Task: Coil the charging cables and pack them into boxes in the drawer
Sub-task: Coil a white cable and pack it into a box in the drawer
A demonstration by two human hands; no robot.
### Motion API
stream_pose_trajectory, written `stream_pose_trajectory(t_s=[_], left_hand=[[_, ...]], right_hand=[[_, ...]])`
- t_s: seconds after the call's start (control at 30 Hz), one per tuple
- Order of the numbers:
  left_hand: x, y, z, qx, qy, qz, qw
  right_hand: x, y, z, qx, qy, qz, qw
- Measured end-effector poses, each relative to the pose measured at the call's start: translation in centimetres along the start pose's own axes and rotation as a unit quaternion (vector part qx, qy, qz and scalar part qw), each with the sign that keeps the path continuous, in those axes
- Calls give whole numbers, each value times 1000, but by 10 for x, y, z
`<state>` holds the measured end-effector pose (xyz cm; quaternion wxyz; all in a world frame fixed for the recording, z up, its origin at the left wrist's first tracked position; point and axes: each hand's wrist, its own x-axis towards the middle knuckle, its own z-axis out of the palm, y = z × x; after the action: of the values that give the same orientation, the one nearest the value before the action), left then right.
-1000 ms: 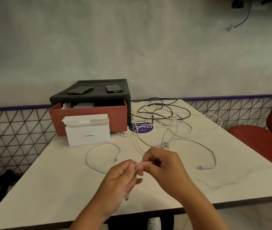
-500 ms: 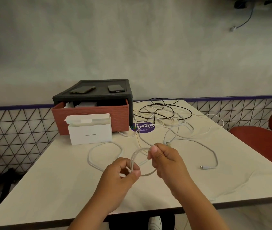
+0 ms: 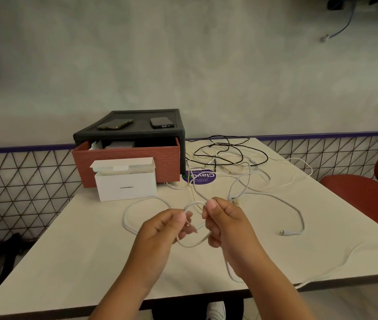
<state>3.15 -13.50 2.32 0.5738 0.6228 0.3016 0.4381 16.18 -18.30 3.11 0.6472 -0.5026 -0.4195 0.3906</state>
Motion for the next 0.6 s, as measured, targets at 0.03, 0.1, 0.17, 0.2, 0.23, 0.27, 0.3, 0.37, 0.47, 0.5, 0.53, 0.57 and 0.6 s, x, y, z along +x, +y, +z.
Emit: stream_pose_trajectory(t_s=[0.03,0.1,0.17,0.2,0.23,0.27,0.3,0.37,0.47,0.5,0.53,0.57,0.6], left_hand=[[-1,-1,2,3,3,0,1000],[-2,-1,5,-8,11,-5,1000],[-2,1,5,-68,18,-28,997],[-1,1,4,-106,24,-40,993],[0,3,4,-142,28,-49,988],[0,4,4,-177,28,-56,982],[0,6,4,-208,28,-63,976],[0,8,3,-264,23,-78,961],[-3,9,0,-308,17,-102,946],[-3,9,-1,-306,17,-103,946],[-4,9,-2,-300,17,-102,948],[-4,9,-3,-293,17,-102,950],[-5,10,-4,-280,14,-102,954]], right_hand=[[0,1,1,-6,-2,-7,1000],[0,3,1,-21,-2,-18,1000],[1,5,1,-45,-3,-26,999],[2,5,1,-59,-5,-30,998],[2,5,1,-69,-8,-33,997],[3,5,2,-76,-11,-34,996],[3,6,3,-79,-15,-34,996],[4,6,4,-81,-22,-32,996],[5,6,4,-83,-14,-32,996],[6,5,3,-83,-6,-33,996],[7,3,2,-80,3,-34,996],[7,2,1,-73,10,-33,997],[8,0,-1,-66,15,-33,997]])
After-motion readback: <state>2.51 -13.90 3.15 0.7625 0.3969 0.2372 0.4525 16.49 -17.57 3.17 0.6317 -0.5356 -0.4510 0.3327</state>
